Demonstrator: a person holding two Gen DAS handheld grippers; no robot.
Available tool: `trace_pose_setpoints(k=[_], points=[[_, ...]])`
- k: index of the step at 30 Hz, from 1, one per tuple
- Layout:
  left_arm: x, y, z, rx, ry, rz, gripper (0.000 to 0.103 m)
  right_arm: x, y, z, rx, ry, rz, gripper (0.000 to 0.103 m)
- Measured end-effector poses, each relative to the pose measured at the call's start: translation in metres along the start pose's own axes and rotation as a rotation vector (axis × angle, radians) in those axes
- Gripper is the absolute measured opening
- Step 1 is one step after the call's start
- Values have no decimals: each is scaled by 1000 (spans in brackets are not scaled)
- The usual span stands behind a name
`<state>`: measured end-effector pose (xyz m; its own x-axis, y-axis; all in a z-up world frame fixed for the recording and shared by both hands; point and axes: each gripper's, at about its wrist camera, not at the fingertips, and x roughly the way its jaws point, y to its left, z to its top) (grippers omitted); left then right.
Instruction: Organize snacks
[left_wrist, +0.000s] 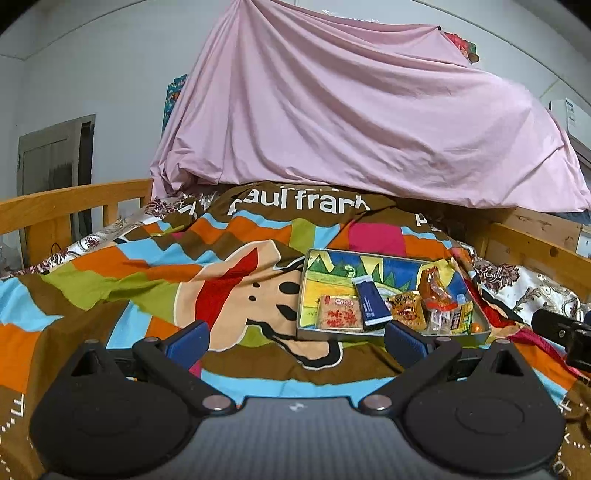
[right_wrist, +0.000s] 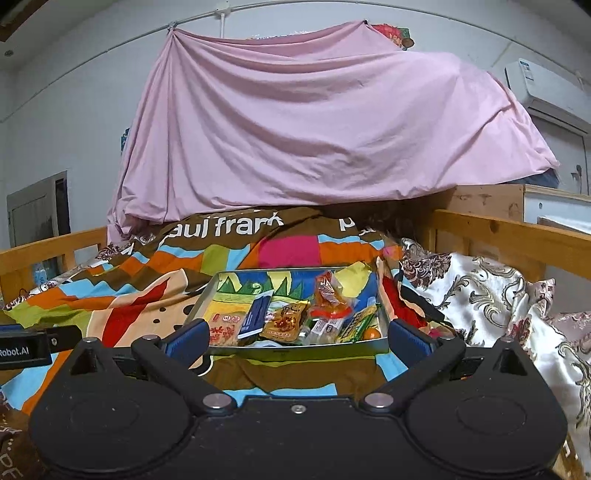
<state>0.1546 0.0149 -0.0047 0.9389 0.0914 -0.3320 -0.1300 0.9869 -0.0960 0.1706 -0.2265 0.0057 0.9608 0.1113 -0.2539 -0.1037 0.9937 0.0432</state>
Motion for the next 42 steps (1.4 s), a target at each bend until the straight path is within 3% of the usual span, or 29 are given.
trace_pose_setpoints(k=[9, 24, 30, 42], points=[[-3, 14, -14, -11, 18, -20, 103, -12, 13, -8, -8, -31, -7, 102], [5, 33, -35, -26, 15, -105, 103, -13, 23, -30, 29, 33, -62, 102], [9, 33, -36, -23, 22, -102, 103, 1, 27, -36, 2, 81, -47, 102], [8, 29, -38, 22, 37, -100, 103, 5, 28, -38, -2, 87, -52, 102]])
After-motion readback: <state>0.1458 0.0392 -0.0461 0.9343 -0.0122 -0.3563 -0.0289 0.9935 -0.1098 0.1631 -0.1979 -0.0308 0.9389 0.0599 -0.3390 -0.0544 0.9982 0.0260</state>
